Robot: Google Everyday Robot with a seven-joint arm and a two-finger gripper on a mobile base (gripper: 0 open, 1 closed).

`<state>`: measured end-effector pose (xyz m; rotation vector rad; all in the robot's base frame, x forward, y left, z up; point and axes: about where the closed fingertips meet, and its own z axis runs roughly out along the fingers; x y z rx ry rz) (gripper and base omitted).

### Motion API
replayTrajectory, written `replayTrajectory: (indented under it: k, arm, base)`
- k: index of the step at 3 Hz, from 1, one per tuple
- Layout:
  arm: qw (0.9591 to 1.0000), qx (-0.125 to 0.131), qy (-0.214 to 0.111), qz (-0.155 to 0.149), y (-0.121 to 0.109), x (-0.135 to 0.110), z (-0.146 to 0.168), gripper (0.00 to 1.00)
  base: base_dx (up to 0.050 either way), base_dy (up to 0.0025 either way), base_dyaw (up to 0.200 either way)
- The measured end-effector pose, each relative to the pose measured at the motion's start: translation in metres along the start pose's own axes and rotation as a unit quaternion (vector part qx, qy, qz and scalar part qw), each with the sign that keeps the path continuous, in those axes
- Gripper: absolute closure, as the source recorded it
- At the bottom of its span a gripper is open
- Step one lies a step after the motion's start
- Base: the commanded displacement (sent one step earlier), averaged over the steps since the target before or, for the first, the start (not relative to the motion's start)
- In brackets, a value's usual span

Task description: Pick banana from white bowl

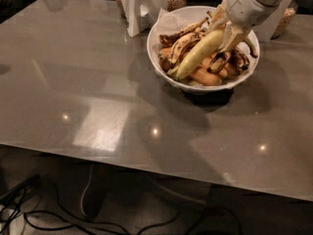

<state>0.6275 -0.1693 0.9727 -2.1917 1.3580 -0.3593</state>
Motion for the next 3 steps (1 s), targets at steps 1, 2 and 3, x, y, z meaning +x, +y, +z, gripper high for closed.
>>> replayTrajectory:
  k: [1, 2, 3]
  arm:
    - [0.9987, -0.009, -0.031, 0.039, 0.000, 0.013, -0.018, 1.00]
    - [0.9934, 0.000, -0.078, 0.084, 0.000, 0.019, -0.048, 1.00]
    - [0.9803, 0.038, -0.143, 0.130, 0.001, 0.016, -0.085, 1.00]
  base:
    - [0.000, 0.00000, 0.000]
    - [0.000, 0.00000, 0.000]
    - [0.000, 0.00000, 0.000]
